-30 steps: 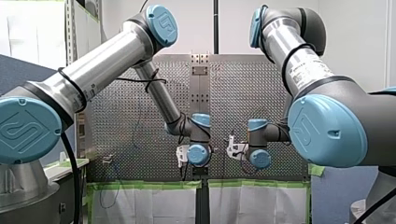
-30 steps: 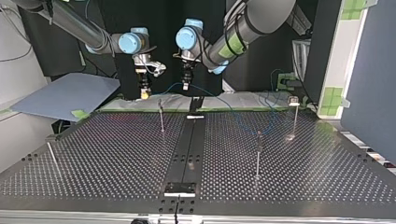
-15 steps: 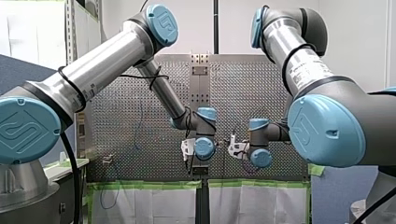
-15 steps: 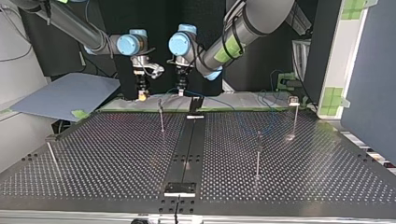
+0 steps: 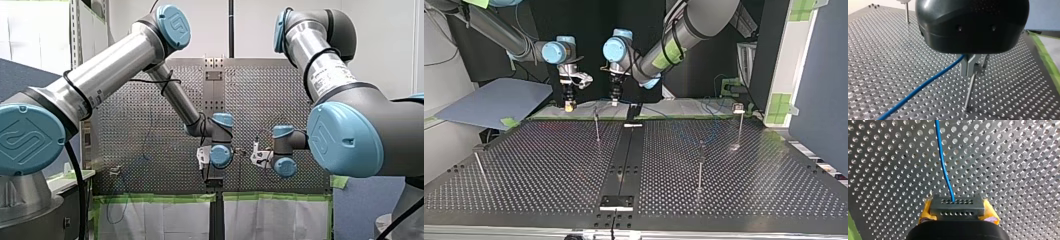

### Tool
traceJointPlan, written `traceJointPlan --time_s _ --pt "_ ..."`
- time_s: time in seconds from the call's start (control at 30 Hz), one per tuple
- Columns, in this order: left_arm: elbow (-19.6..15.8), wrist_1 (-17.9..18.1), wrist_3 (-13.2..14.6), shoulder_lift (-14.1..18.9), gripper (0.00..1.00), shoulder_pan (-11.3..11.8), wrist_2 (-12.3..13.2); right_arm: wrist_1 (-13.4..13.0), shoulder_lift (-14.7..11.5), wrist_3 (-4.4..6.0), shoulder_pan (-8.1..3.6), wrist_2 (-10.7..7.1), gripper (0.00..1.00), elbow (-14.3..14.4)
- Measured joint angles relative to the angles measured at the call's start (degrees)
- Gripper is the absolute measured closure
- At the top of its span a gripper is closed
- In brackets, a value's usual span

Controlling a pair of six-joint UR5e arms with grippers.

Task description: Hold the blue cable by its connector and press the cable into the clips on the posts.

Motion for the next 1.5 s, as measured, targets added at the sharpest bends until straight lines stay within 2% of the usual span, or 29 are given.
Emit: traceJointPlan --time_s 0.27,0.43,0.6,0.73,0.9,1.07,1.27,1.5 --pt "2.7 -1.6 -0.3 -1.2 1.00 0.0 0.4 1.1 0.0 -0.16 -0.36 -2.73 1.00 -0.8" --pt "5.5 -4.0 -0.4 -3.6 1.00 -0.1 0.3 1.9 0.0 -0.37 -0.51 -2.97 1.00 -1.1" --pt "7.1 -4.5 -0.4 -4.4 1.00 0.1 0.1 2.3 -0.1 -0.30 -0.77 -2.92 1.00 -1.5" --pt "7.4 -3.4 -0.4 -4.5 1.00 0.2 -0.4 2.3 0.0 -0.33 -1.49 -3.02 1.00 -1.7" --pt "7.4 -2.4 -0.4 -4.5 1.00 0.2 -0.5 2.3 0.0 -0.84 -2.59 -3.64 1.00 -1.8" --pt "7.7 -1.8 -0.4 -4.9 1.00 0.4 0.7 2.4 0.0 -1.09 -3.61 -4.94 1.00 -2.5" --pt "10.5 -3.9 -0.5 -7.6 1.00 0.2 1.6 3.5 0.1 -0.86 -4.33 -6.86 1.00 -3.9" --pt "12.7 -4.6 -0.5 -8.1 1.00 0.4 2.3 4.1 0.2 -0.55 -5.20 -8.02 1.00 -4.8"
